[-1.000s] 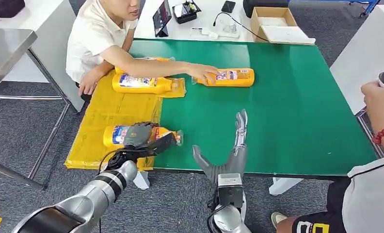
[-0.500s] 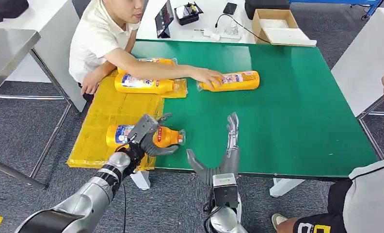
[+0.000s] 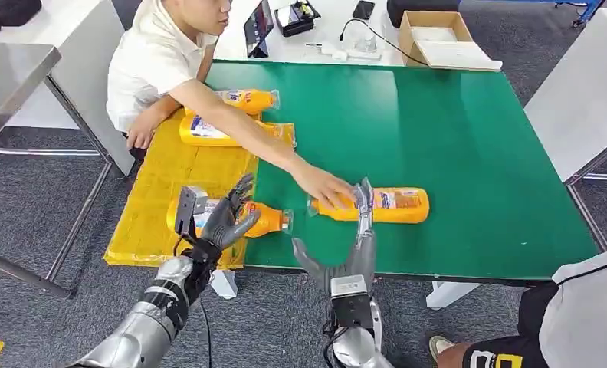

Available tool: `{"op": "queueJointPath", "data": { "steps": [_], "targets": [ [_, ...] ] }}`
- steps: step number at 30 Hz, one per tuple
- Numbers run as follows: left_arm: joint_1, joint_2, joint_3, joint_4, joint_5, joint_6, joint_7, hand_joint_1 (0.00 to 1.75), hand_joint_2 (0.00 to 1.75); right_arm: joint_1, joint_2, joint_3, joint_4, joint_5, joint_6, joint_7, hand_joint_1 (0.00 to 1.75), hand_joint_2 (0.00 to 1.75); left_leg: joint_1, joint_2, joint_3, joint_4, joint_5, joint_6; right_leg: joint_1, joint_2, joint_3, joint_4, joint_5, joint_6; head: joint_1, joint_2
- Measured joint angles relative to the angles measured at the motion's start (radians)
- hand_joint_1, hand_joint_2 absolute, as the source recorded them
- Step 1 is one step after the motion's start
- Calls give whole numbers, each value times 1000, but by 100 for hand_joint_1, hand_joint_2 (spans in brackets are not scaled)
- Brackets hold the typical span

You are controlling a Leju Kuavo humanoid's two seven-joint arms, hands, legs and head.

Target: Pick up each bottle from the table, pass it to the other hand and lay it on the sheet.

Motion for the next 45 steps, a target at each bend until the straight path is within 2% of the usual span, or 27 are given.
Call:
{"op": "queueJointPath", "data": {
  "steps": [3, 8, 11, 13, 16, 19, 24, 33, 45],
  "targets": [
    [100, -11, -65, -181, 137, 130, -1, 0, 175, 37, -1, -55, -38, 107, 0, 0, 0, 175, 0, 0, -2, 0, -1, 0, 0, 0, -1, 0, 0, 0, 0, 0],
    [266, -1, -173, -476, 279, 244, -4, 0, 175, 81, -19, -211, -40, 455, 0, 17, 0, 175, 0, -1, -4, 0, -2, 0, 0, 0, -3, -1, -1, 0, 0, 0],
    [336, 25, -209, -606, 227, 347, -29, 0, 175, 69, -62, -299, 32, 715, 0, 188, 0, 175, 0, 0, -4, 0, -2, 1, 0, 0, -3, -1, -1, 0, 0, 0],
    [372, 37, -217, -680, 177, 408, -53, 0, 175, 50, -97, -345, 88, 794, 0, 267, 0, 175, 0, -1, -4, 0, -2, 1, 0, 0, -3, -1, -1, 0, 0, 0],
    [406, 50, -220, -777, 166, 420, -61, 0, 175, -13, -150, -361, 196, 832, 9, 363, 0, 175, 0, 1, -3, 0, -1, 1, 0, 0, -2, -1, 0, 1, 0, 0],
    [427, 59, -220, -848, 179, 419, -62, 0, 175, -66, -184, -361, 285, 845, 27, 411, 0, 175, 0, 0, -3, 0, -1, 1, 0, 0, -2, -1, 0, 1, 0, 0],
    [440, 67, -220, -898, 174, 423, -37, 0, 175, -128, -194, -359, 407, 857, 103, 486, 0, 175, 0, 0, -3, 0, -1, 1, 0, 0, -2, -1, 0, 1, -1, 0],
    [441, 70, -222, -907, 173, 416, -13, 0, 175, -199, -193, -344, 531, 848, 171, 527, 0, 175, 0, 0, -3, 0, -1, 1, 0, 0, -3, -1, 0, 1, 0, 0],
    [405, 70, -252, -853, 215, 364, 27, 0, 175, -337, -171, -295, 699, 925, 154, 625, 0, 175, 0, 1, -1, 0, -1, 1, 0, 0, -1, -1, 1, 1, 0, 0]
  ]
}}
